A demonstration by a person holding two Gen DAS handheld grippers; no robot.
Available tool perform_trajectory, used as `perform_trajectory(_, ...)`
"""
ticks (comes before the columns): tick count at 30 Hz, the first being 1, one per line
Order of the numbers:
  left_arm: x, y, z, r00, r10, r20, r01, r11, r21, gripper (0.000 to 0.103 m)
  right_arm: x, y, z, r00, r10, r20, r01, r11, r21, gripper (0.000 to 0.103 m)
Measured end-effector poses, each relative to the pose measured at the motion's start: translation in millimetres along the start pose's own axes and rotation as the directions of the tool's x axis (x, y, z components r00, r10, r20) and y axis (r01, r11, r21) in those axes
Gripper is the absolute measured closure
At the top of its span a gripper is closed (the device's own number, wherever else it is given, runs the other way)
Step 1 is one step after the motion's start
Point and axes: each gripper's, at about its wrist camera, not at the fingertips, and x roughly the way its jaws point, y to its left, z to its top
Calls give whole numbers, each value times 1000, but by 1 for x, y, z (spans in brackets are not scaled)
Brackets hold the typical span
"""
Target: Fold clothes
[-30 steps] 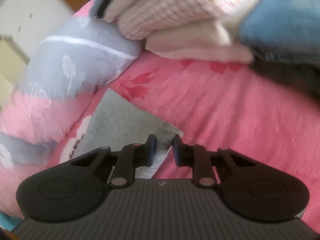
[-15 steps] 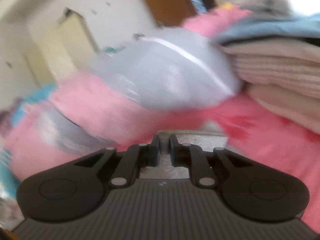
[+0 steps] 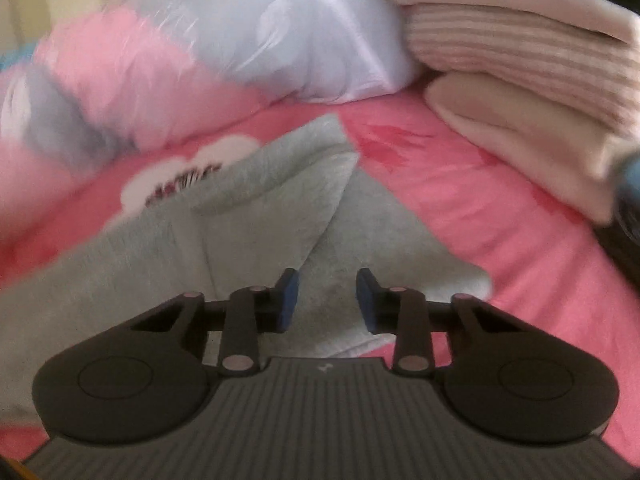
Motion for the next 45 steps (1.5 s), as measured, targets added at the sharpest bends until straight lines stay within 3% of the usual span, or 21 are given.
perform_trajectory(2, 0, 0, 0, 1000, 0, 0, 0, 1000, -1, 33, -4, 9, -25, 999, -13, 35, 17, 992, -123, 73)
perform_trajectory(5, 0, -2, 0, 1000, 7, -1, -7, 1000, 7, 32, -22, -9, -36, 999, 13, 42, -12, 1000, -27, 74)
perform_trajectory(9, 0, -1, 1, 1000, 1, -2, -1, 1000, -2, 32, -33, -3, -19, 999, -50, 14, 50, 998, -44, 73)
perform_trajectory(12, 0, 0, 1, 1000, -3, -3, 3, 1000, -7, 32, -42, 34, -2, 993, -9, 117, 28, 987, -158, 70)
perform_trajectory(14, 0, 1, 1, 1000, -8, -6, 8, 1000, -5, 32, -35, 60, 10, 991, 21, 133, 9, 975, -223, 57)
perform_trajectory(18, 0, 2, 2, 1000, -13, -9, 13, 1000, -8, 32, 8, 98, 18, 998, 17, 60, 6, 935, -356, 54)
perform_trajectory(21, 0, 1, 2, 1000, -13, -10, 13, 1000, -7, 32, 37, 92, 17, 999, -40, -4, 36, 934, -354, 62)
perform_trajectory(23, 0, 1, 2, 1000, -11, -10, 11, 1000, -6, 32, 34, 77, 19, 1000, -19, 8, 20, 961, -277, 97)
perform_trajectory(26, 0, -1, 1, 1000, -8, -10, 8, 1000, 2, 30, 8, 39, 22, 995, -16, 98, 22, 998, -67, 97)
perform_trajectory(28, 0, -3, 1, 1000, -6, -9, 6, 1000, 9, 29, -10, 9, 17, 989, -15, 149, 1, 995, 95, 97)
perform_trajectory(31, 1, -3, 0, 1000, -1, -9, 2, 1000, 16, 29, -25, -35, -6, 983, 17, 181, -78, 939, 335, 97)
perform_trajectory(35, 0, -2, 1, 1000, -6, -8, 6, 1000, 10, 29, -19, -72, -41, 983, 75, 166, -156, 821, 549, 96)
perform_trajectory(39, 1, -2, 1, 1000, -6, -8, 6, 1000, 11, 29, -15, -96, -56, 976, 76, 205, -197, 716, 670, 95)
perform_trajectory(43, 0, -2, 0, 1000, -6, -7, 6, 1000, 10, 29, -21, -112, -52, 973, 43, 228, -190, 710, 678, 88)
perform_trajectory(45, 0, -2, 1, 1000, -6, -7, 6, 1000, 10, 29, -28, -121, -47, 972, -60, 229, -116, 723, 681, 79)
